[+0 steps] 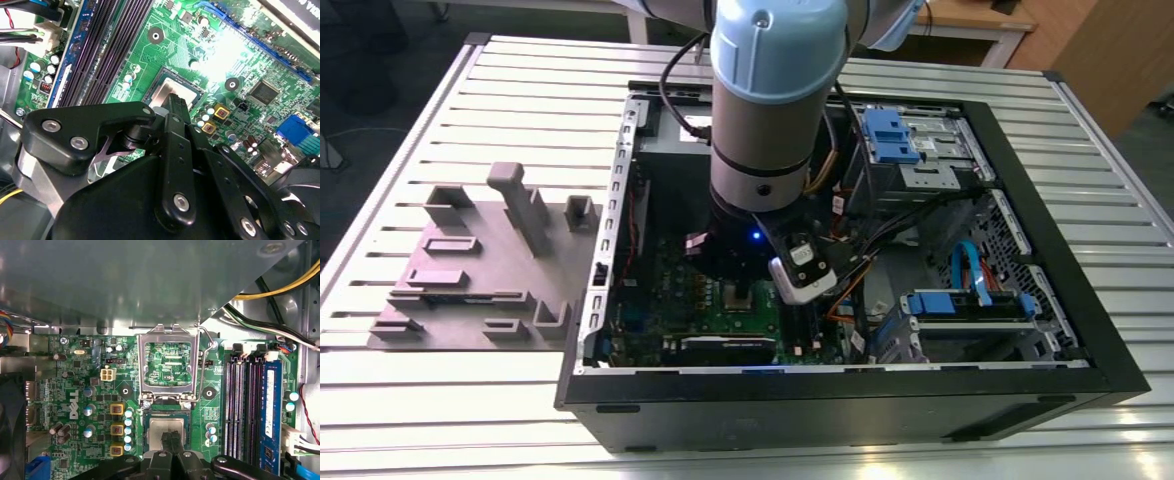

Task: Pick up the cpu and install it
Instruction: 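Place the cpu into insertion slot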

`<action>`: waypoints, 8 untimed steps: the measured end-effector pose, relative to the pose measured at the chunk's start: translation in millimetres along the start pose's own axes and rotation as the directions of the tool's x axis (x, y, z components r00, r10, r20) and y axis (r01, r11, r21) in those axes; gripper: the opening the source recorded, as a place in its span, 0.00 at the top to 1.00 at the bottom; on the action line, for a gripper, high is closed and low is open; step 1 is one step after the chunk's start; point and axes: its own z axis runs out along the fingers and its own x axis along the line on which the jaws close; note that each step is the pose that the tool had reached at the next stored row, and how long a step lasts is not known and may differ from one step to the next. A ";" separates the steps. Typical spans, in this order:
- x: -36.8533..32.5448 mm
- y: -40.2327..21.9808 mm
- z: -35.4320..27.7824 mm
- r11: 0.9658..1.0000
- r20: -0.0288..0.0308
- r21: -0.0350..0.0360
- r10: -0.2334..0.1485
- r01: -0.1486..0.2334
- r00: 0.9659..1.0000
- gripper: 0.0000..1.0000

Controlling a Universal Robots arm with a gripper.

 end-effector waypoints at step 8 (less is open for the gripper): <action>0.9 0.3 6.1 1.000 0.002 0.000 0.000 0.000 1.000 0.90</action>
